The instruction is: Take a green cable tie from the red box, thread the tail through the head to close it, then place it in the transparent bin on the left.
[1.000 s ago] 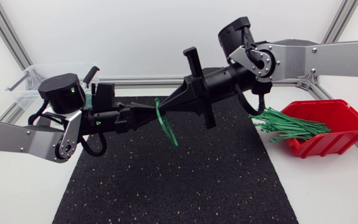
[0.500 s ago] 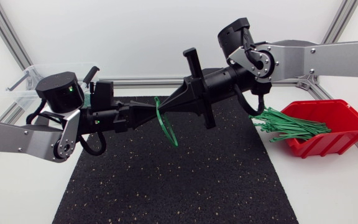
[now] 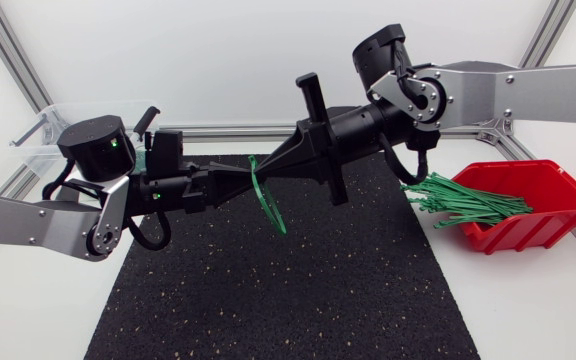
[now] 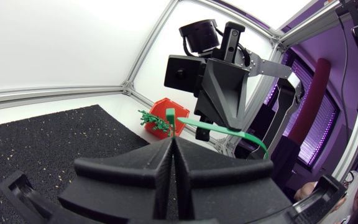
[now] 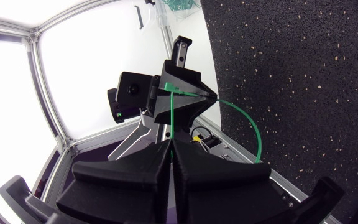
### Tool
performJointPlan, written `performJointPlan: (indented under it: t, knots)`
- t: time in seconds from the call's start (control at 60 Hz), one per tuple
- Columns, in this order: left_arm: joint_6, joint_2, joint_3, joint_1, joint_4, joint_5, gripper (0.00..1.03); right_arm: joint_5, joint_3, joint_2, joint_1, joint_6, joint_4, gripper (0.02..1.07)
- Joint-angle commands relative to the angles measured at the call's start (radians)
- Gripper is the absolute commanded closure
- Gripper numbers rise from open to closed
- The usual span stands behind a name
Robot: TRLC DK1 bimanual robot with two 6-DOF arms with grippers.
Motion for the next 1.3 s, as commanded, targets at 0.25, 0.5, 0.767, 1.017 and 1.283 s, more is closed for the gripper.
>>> performJointPlan:
  t: [0.25, 0.5, 0.767, 1.017, 1.283]
  knots:
    - [0.000, -0.002, -0.014, -0.013, 0.016, 0.015, 1.00, -0.008, -0.006, -0.013, 0.006, 0.022, 0.010, 1.01]
    - [-0.003, -0.013, -0.019, -0.014, 0.016, 0.015, 1.00, -0.007, 0.000, -0.007, 0.006, 0.023, 0.010, 1.01]
    - [-0.005, -0.024, -0.023, -0.013, 0.016, 0.015, 1.00, -0.007, -0.001, 0.009, 0.004, 0.022, 0.010, 1.01]
    - [-0.009, -0.035, -0.028, -0.013, 0.016, 0.015, 1.00, -0.005, 0.002, 0.018, 0.004, 0.023, 0.015, 1.01]
    - [-0.011, -0.038, -0.033, -0.019, 0.016, 0.015, 1.00, -0.004, 0.000, -0.002, 0.006, 0.022, 0.015, 1.01]
